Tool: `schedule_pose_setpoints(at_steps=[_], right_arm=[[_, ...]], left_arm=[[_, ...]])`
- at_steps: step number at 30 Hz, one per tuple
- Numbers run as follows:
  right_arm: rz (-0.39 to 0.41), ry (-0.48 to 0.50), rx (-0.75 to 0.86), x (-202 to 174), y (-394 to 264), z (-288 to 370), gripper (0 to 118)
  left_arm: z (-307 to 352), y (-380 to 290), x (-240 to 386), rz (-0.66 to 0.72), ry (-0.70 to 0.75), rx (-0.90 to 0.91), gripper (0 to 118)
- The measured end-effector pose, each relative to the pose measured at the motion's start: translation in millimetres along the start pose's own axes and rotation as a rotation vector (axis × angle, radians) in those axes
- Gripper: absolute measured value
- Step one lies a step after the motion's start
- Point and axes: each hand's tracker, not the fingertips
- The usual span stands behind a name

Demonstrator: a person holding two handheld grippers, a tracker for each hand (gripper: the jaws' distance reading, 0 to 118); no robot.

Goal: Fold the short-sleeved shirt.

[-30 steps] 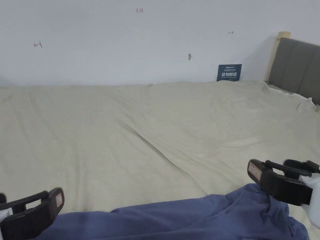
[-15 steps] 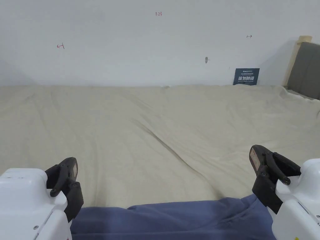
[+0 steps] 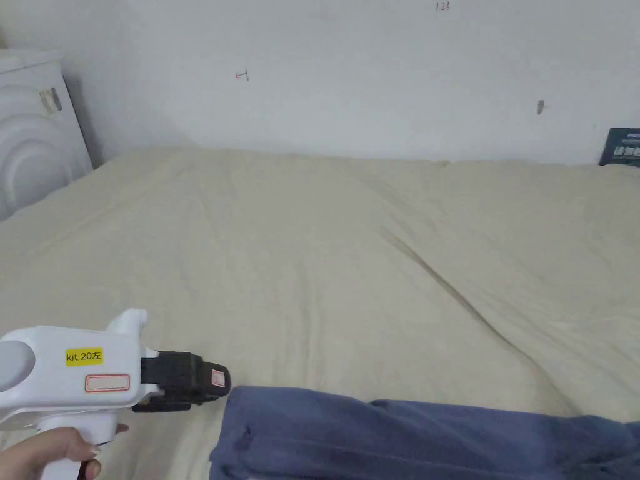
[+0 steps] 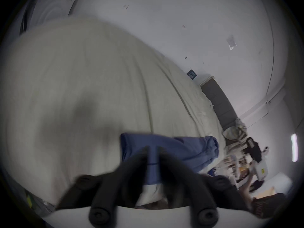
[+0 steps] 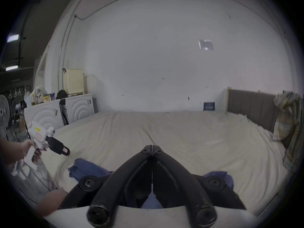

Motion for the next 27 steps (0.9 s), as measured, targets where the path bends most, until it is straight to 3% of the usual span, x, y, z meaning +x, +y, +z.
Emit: schedule_pose_setpoints(at_steps=[1,2,4,6,9,12,16,19,23,24,25,26,27], right_arm=[[-0.030,0.015,-0.023,0,0,-3,0],[-0.050,0.029,-0.041,0,0,-5,0],[-0.055,0.023,-0.060,-3,-1,-11,0],[-0.087,0.012,-0.095,-3,0,-16,0],[-0.162,0.023,-0.121,1,3,-23,0],[-0.160,0.005,-0.120,3,6,-28,0],[-0.132,-0.009,-0.120,4,6,-30,0],[-0.137,-0.001,-0.138,7,1,-33,0],[-0.151,0.008,-0.182,9,-4,-35,0],[-0.150,0.010,-0.189,7,-3,-33,0],[-0.149,0.011,-0.196,8,-4,-33,0],[-0.149,0.012,-0.201,9,-4,-32,0],[-0.151,0.017,-0.203,10,-4,-31,0]], left_arm=[[-5,0,-11,0.021,-0.068,-0.043,97],[-10,-3,-16,0.038,-0.111,-0.071,118],[-11,-9,-31,0.094,-0.220,-0.162,117],[-26,-10,-32,0.150,-0.246,-0.133,118],[-47,-15,-35,0.139,-0.206,-0.184,118],[-70,-10,-44,0.123,-0.254,-0.206,118],[-93,-10,-54,0.359,-0.445,-0.219,118],[-111,-2,-55,0.253,-0.455,-0.220,118],[-113,-14,-35,0.172,-0.365,-0.242,118],[-109,-15,-34,0.176,-0.345,-0.226,111],[-106,-17,-33,0.155,-0.286,-0.202,75],[-103,-14,-29,0.119,-0.156,-0.176,16],[-108,-18,-25,0.092,-0.003,-0.162,8]])
